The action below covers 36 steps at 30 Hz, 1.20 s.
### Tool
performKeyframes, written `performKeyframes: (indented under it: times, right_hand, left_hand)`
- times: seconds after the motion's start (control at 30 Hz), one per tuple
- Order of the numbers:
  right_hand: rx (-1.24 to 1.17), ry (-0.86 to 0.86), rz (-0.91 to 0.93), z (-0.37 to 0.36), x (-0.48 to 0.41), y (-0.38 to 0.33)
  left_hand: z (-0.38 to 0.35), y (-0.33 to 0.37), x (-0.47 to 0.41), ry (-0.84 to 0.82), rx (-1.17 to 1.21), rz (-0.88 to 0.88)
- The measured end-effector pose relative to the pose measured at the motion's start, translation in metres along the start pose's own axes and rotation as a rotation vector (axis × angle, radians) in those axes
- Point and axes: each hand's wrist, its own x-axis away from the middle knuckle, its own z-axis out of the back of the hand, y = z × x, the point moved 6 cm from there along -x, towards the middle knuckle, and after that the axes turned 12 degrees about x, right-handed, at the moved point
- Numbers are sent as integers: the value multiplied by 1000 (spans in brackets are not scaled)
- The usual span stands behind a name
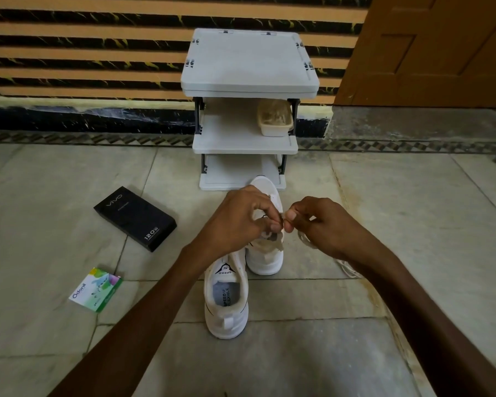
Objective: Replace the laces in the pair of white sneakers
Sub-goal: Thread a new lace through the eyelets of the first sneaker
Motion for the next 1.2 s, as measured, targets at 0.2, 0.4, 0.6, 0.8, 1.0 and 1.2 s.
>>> performKeyframes:
  times: [0.2, 0.4, 0.6, 0.8, 1.0, 1.2]
  right_hand:
    - [65, 40, -10, -4, 3, 3]
    - [78, 107, 16, -5, 6, -2]
    - [29, 192, -134, -1, 7, 10]
    - [-205, 418, -244, 11, 14, 23]
    - [-460, 366, -282, 3, 12, 28]
    - [-806, 160, -302, -8, 9, 25]
  left_hand:
    - [11, -9, -10, 124, -218, 84]
    - [23, -28, -7, 270, -243, 257]
    - [22, -26, -6, 294, -274, 272]
    - [27, -19, -3, 323, -258, 261]
    - [30, -15, -2, 314, -265, 258]
    - [28, -15, -3, 328, -271, 268]
